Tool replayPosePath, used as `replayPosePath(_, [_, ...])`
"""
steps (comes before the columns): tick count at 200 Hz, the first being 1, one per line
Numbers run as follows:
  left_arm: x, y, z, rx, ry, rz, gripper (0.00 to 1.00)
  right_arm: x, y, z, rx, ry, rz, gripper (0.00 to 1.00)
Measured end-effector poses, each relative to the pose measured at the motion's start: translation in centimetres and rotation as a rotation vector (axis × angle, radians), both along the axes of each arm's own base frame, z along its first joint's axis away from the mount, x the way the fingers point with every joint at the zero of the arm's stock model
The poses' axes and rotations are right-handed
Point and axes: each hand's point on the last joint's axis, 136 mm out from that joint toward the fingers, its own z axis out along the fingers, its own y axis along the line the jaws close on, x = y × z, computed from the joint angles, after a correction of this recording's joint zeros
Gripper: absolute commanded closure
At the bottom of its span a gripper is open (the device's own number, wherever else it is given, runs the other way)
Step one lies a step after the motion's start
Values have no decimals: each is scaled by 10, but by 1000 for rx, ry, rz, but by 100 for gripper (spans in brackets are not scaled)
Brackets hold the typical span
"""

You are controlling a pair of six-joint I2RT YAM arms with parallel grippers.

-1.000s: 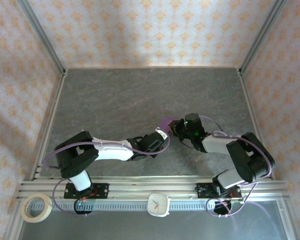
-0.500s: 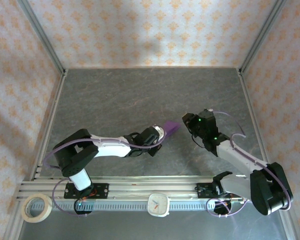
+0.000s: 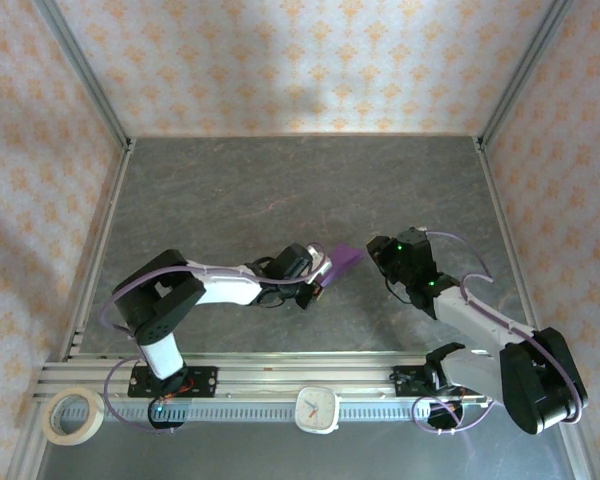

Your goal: Fold a paper plane with a square sheet of paper (pick it up from the middle)

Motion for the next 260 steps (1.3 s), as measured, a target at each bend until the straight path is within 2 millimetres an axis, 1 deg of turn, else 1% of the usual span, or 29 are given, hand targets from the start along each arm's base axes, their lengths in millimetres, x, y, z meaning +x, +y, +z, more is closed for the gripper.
replayPosePath(49, [1,-11,0,-45,49,-36,100,-6,2,-8,8,14,20,68])
replayPosePath(104, [7,-28,1,-98,125,-60,100,-13,16,-11,48,-1,109,72])
replayPosePath(137, [9,-27,1,-106,161,-37,100,-20,12,-21,32,2,114,72])
replayPosePath(177, [10,-25,0,-108,180,-11,100,-19,10,-8,21,-54,116,73])
replayPosePath(260, [11,-24,0,-113,199,17,100,-20,10,-10,10,-50,123,73])
